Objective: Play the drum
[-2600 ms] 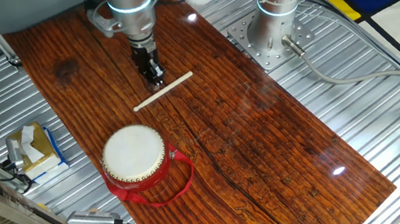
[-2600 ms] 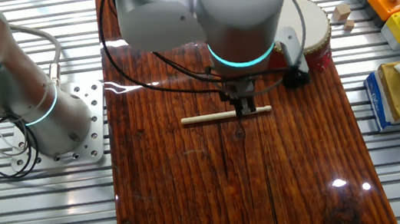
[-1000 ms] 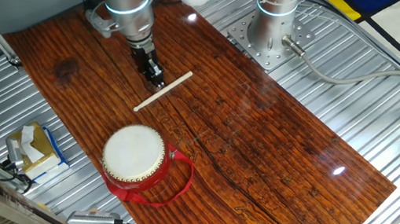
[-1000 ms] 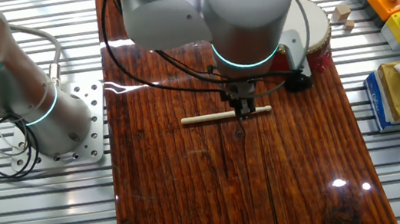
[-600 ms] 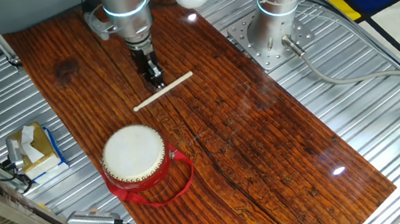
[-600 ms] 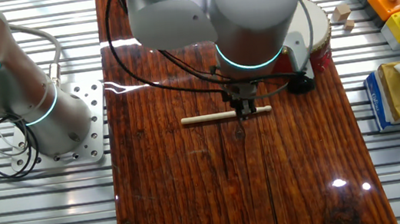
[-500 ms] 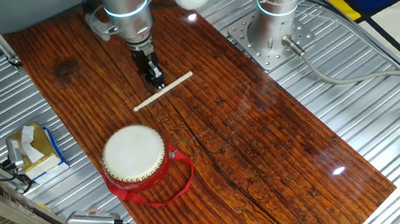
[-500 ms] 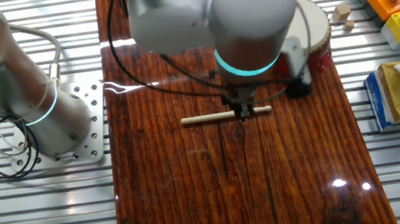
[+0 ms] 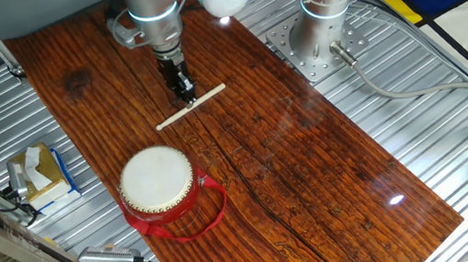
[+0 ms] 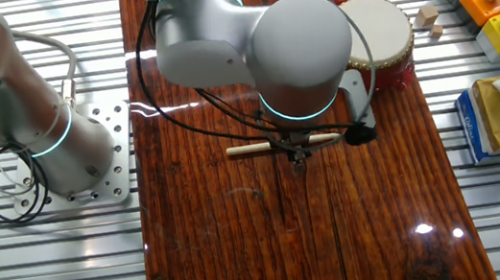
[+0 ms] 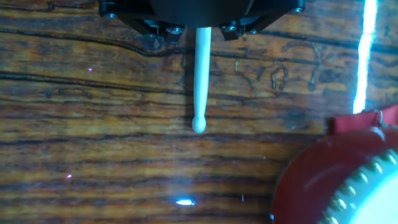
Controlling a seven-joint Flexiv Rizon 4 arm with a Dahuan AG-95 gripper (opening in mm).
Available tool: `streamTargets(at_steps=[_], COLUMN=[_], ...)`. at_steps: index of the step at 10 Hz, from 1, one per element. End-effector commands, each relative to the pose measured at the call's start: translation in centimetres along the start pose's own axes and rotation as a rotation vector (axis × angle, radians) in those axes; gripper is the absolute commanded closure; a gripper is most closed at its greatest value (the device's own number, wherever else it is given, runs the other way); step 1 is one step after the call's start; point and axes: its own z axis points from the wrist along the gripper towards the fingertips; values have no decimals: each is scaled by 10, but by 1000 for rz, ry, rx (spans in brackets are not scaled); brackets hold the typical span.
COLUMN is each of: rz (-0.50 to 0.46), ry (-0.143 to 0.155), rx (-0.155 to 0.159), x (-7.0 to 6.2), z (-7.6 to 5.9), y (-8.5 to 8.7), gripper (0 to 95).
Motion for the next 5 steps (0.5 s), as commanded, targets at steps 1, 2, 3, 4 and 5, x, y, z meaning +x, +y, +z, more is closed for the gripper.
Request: streamTargets(at_steps=[1, 2, 3, 4, 5], rz=[-7, -4, -1, 0, 1], ry=[-7, -7, -8, -9, -10], rx=[6, 10, 12, 14, 14], x=[0, 0, 0, 0, 0], z=[1, 1, 1, 1, 1], y=[-1, -1, -1, -1, -1], gripper=[570, 570, 570, 570, 570])
